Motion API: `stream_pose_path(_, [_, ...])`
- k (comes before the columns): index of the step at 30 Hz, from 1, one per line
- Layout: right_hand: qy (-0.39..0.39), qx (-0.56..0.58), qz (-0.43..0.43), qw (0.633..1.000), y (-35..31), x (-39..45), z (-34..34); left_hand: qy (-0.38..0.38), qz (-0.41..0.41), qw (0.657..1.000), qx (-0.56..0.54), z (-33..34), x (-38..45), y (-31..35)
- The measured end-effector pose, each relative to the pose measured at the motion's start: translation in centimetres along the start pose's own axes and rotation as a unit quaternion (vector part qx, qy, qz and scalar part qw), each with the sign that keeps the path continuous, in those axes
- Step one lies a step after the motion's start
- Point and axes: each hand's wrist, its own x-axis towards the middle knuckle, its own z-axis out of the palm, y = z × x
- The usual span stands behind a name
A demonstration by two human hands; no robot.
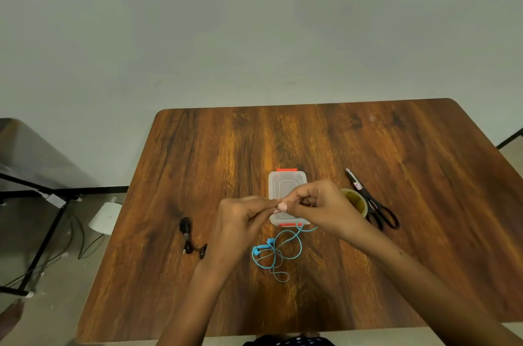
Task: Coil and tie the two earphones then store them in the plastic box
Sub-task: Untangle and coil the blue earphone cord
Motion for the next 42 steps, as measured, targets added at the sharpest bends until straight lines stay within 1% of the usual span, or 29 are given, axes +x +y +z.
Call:
stream_pose_path(3, [0.004, 0.016, 0.015, 1.000, 0.4, -0.4, -0.4, 0.014, 0.003, 1.000, -0.001, -0.4, -0.1, -0.3])
stream_pose_path(7, [0.027, 0.034, 0.051, 0.998, 1.5, -1.1, -2.5, 0.089, -0.038, 0.995, -0.008, -1.7, -0.7, -1.5])
stream_pose_path(10, [0.027, 0.035, 0.059, 0.997, 2.1, -2.1, -3.9, 0.105, -0.046, 0.993, 0.001, -2.4, -1.3, -2.1])
stream_pose_path(13, [0.042, 0.046, 0.064, 0.996, 2.6, -2.6, -4.6, 0.111, -0.047, 0.993, 0.006, -2.3, -1.7, -2.4])
stream_pose_path(16, [0.059, 0.035, 0.060, 0.996, 2.8, -2.5, -4.5, 0.112, -0.051, 0.992, 0.008, -1.8, -2.2, -2.6])
stream_pose_path(18, [0.070, 0.026, 0.056, 0.996, 2.8, -2.4, -4.2, 0.095, -0.060, 0.994, 0.010, -1.6, -2.5, -3.1])
stream_pose_path(22, [0.083, 0.002, 0.046, 0.995, 2.7, -1.9, -3.3, 0.034, -0.108, 0.993, 0.025, -1.4, -2.8, -4.0])
stream_pose_path(24, [0.076, -0.015, 0.040, 0.996, 2.4, -1.5, -2.7, 0.013, -0.100, 0.995, 0.020, -1.1, -2.4, -3.4])
stream_pose_path(27, [0.061, -0.055, 0.019, 0.996, 1.9, -1.0, -1.3, -0.005, -0.069, 0.997, -0.037, 0.2, -1.2, -1.7])
stream_pose_path(29, [0.048, -0.054, 0.002, 0.997, 1.6, -0.6, -0.5, -0.018, -0.054, 0.997, -0.056, 1.2, -0.5, -0.8])
stream_pose_path(32, [0.042, -0.032, -0.006, 0.999, 1.3, -0.2, 0.0, -0.004, -0.036, 0.998, -0.052, 1.8, 0.0, -0.5])
stream_pose_path(36, [0.020, 0.018, 0.016, 1.000, 1.2, -0.4, -0.2, 0.004, -0.030, 0.999, -0.027, 1.1, 0.0, -0.5])
stream_pose_path(40, [0.030, 0.030, 0.052, 0.998, 2.3, -1.2, -1.9, 0.068, -0.054, 0.996, -0.016, -0.4, -0.7, -1.4])
stream_pose_path(42, [0.041, 0.034, 0.062, 0.997, 3.1, -1.8, -2.9, 0.084, -0.063, 0.994, -0.011, -0.8, -1.2, -1.9])
